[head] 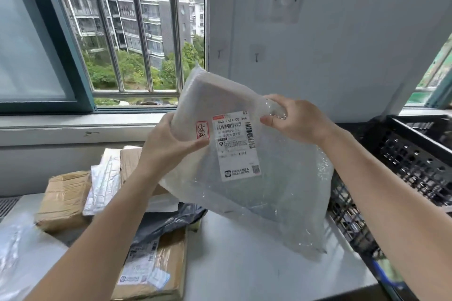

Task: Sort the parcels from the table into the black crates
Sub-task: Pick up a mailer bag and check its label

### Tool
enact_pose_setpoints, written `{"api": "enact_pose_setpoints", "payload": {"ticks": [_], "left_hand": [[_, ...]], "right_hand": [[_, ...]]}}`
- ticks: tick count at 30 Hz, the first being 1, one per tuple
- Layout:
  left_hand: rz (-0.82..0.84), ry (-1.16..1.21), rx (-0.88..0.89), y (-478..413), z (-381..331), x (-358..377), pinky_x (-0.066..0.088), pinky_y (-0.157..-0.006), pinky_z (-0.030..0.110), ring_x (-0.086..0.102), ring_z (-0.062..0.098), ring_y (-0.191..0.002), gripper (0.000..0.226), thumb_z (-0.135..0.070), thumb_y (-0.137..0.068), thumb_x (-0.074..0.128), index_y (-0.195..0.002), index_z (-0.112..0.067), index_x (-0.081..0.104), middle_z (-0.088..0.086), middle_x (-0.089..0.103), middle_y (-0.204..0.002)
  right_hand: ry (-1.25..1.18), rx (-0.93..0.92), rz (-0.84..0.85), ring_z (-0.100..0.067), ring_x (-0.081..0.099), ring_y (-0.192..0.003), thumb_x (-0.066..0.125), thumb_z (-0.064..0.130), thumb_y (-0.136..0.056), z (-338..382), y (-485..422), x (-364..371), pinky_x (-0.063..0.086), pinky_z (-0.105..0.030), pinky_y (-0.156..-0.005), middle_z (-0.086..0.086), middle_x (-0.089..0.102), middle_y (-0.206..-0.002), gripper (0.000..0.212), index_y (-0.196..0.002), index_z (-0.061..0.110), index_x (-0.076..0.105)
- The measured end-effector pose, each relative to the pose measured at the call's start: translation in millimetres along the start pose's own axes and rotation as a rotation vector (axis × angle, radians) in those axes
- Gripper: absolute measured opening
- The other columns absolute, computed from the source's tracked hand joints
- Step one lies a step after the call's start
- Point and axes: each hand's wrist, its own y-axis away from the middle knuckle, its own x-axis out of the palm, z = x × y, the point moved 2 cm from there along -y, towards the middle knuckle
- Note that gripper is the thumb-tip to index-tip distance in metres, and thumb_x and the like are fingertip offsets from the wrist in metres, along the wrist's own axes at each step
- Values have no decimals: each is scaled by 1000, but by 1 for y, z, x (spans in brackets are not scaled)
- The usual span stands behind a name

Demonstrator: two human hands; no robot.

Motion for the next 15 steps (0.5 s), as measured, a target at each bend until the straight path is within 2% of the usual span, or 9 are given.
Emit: {"api": "enact_pose_setpoints", "payload": {"ticks": [3, 6, 10, 15], "left_hand": [[-22, 82, 48, 2, -7, 2, 56, -64, 23, 66, -1, -80, 75, -40, -57, 93, -119, -33, 52, -19, 65, -96], [-38, 120, 91, 2, -17, 7, 56, -59, 17, 68, -4, -75, 74, -32, -57, 94, -118, -29, 53, -17, 68, -91], [-34, 129, 106, 0, -28, 15, 53, -56, 13, 68, -4, -74, 74, -29, -57, 94, -119, -26, 53, -14, 68, -92], [-26, 124, 113, -3, -44, 25, 55, -60, 14, 68, -2, -79, 74, -29, -57, 94, -120, -26, 54, -13, 68, -97]], "right_hand": [[37, -49, -58, -13, 59, -85, 58, 64, -87, 4, 8, -5, 40, -29, -70, 16, 64, -92, 51, -134, 46, 49], [33, -42, -101, -12, 56, -87, 59, 73, -79, 2, 14, -11, 40, -30, -71, 18, 58, -95, 62, -134, 44, 51], [3, -15, -91, -15, 62, -94, 61, 76, -75, -7, 17, -19, 51, -35, -82, 15, 64, -100, 68, -134, 41, 52], [-37, -11, -101, -16, 63, -100, 54, 84, -67, -17, 22, -34, 52, -42, -91, 12, 68, -109, 83, -136, 38, 52]]}}
